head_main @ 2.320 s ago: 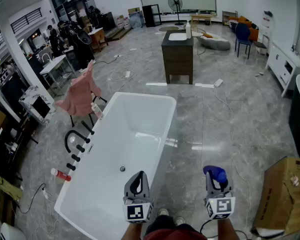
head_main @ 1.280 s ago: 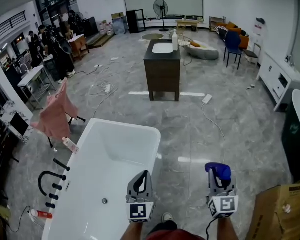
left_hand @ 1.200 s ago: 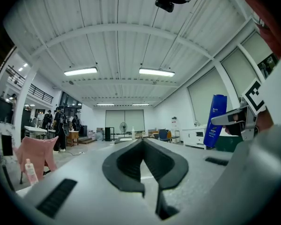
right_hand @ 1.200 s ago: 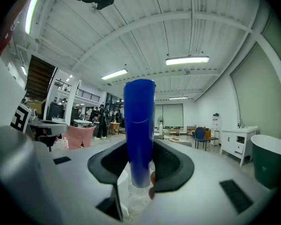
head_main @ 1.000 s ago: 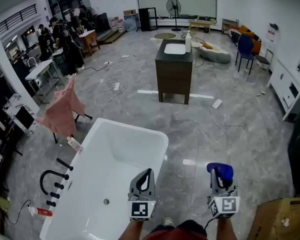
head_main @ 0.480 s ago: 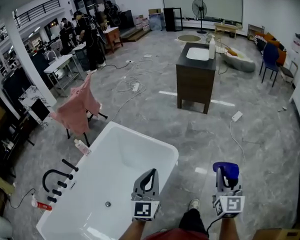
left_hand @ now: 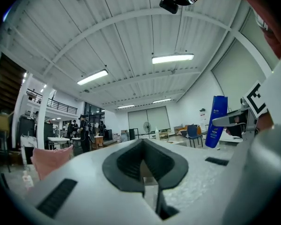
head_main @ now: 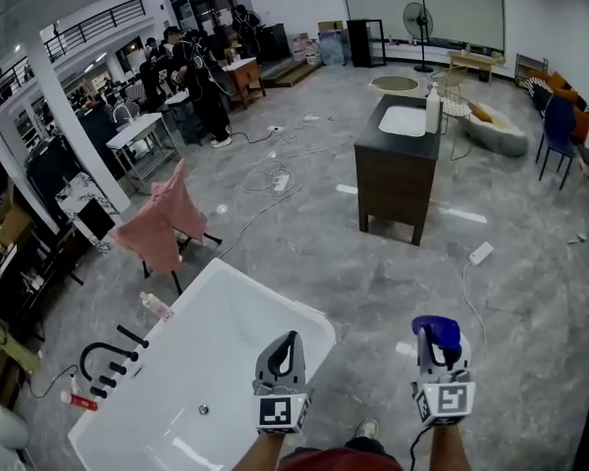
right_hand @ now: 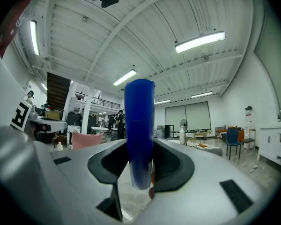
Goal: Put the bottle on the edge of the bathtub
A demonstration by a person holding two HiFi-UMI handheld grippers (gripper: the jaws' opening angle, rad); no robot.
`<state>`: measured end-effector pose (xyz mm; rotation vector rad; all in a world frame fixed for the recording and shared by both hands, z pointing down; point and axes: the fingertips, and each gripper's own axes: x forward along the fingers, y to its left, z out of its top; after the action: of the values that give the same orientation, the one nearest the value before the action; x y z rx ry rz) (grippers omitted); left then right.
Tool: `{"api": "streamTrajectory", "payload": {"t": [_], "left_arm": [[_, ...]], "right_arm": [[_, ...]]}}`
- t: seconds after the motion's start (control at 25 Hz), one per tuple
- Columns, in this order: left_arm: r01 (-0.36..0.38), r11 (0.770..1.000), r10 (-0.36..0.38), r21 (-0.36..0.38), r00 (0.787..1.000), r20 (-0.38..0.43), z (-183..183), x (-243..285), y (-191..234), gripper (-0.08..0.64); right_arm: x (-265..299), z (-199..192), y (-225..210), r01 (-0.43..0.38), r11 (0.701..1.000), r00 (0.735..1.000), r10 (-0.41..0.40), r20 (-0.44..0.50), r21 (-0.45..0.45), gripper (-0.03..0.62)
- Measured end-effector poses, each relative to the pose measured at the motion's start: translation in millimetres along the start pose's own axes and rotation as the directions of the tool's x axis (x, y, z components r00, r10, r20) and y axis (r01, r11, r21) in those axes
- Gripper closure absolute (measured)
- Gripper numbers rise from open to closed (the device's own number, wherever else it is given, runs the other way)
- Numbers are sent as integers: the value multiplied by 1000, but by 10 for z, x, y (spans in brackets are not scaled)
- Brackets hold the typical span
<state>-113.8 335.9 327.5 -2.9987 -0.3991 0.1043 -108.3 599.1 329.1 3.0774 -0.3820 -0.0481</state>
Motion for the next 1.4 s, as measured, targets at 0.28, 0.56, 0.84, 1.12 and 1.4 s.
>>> {"api": "streamTrajectory", "payload": {"t": [0.28, 0.56, 0.84, 1.12, 1.4], "left_arm": [[-45, 999, 46, 20, 999, -16, -25, 386, -129, 555], [-91, 996, 92, 12, 996, -15, -153, 819, -26, 555], [-183, 983, 183, -16, 983, -14, -511, 1213, 365, 555], [-329, 944, 328, -29, 944, -37, -678, 1453, 1089, 555], [-530, 847, 525, -48, 847, -90, -861, 1361, 2111, 555]], "right_arm": [[384, -111, -328, -53, 998, 999, 53, -5, 27, 443], [937, -242, -400, -116, 993, 993, 116, -8, 20, 443], [1697, -424, -153, -227, 974, 974, 227, -29, -20, 443], [2651, -438, 504, -401, 915, 915, 397, -75, -42, 443], [3525, -481, 1633, -599, 800, 798, 593, -108, -38, 443]]}}
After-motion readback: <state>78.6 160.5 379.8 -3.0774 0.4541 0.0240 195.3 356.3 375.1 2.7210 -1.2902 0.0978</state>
